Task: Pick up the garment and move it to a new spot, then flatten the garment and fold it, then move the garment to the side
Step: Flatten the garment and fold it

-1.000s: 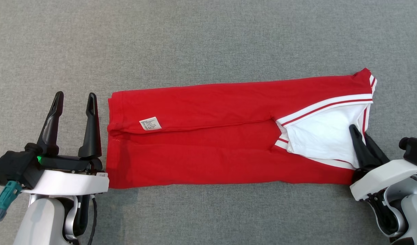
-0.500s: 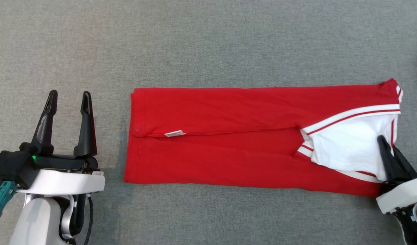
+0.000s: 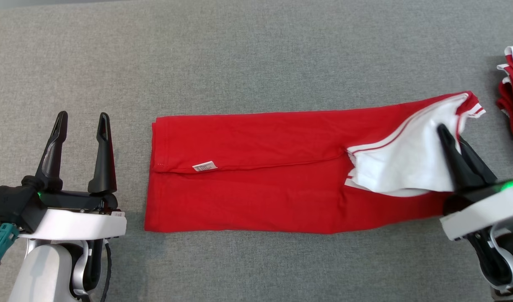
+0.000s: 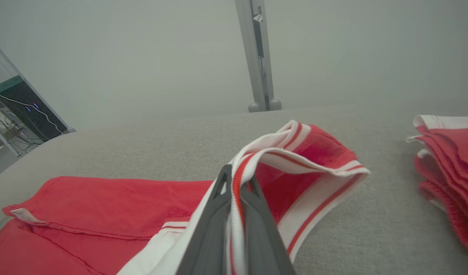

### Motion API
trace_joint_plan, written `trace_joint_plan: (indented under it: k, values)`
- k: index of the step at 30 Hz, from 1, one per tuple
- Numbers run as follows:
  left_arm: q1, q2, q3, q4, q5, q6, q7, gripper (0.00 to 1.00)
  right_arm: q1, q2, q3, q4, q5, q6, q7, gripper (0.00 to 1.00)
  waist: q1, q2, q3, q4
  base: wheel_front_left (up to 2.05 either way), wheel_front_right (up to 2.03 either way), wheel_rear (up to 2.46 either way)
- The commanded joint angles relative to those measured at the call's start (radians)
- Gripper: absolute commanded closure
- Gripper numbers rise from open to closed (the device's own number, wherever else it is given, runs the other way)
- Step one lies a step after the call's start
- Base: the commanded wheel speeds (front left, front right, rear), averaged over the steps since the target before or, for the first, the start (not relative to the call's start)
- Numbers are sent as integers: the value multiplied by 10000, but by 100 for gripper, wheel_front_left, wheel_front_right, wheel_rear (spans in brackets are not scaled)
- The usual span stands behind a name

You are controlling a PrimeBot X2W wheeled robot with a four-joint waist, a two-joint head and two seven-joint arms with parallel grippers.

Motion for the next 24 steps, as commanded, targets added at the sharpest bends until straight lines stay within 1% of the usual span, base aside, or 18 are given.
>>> trace_joint_plan:
  k: [1, 6, 10, 15, 18, 19, 20, 24]
  values:
    - [63, 82, 10, -59, 39, 76, 21, 0, -246, 17, 172, -357, -184, 3, 217, 100, 0, 0, -65, -42, 0, 0, 0]
    - [47, 74, -83, -111, 15, 76, 73, 0, -1159, 416, 1045, -1173, -422, 4, 866, 100, 0, 0, -227, -3, 0, 0, 0]
    - [35, 16, -199, -105, -18, 66, 101, 0, -2004, 845, 2046, -1150, -460, 3, 1150, 100, 0, 0, -329, 149, 0, 0, 0]
    - [10, -54, -310, -36, -51, 55, 86, 0, -2976, 1557, 3673, -343, -61, 4, 1094, 100, 0, 0, -382, 437, 0, 0, 0]
    - [-73, -157, -446, 44, -79, -13, 60, 0, -3437, 1827, 4532, 413, 313, 3, 827, 100, 0, 0, -352, 701, 0, 0, 0]
    - [-114, -182, -485, 82, -83, -32, 46, 0, -3589, 1905, 4752, 680, 396, 3, 699, 100, 0, 0, -329, 798, 0, 0, 0]
    - [-114, -182, -485, 82, -83, -32, 46, 0, -3589, 1905, 4752, 680, 396, 3, 699, 100, 0, 0, -329, 798, 0, 0, 0]
    - [-324, -274, -668, 272, -84, -144, 7, 0, -4089, 2127, 5503, 1966, 861, 4, 216, 100, 0, 0, -237, 1196, 0, 0, 0]
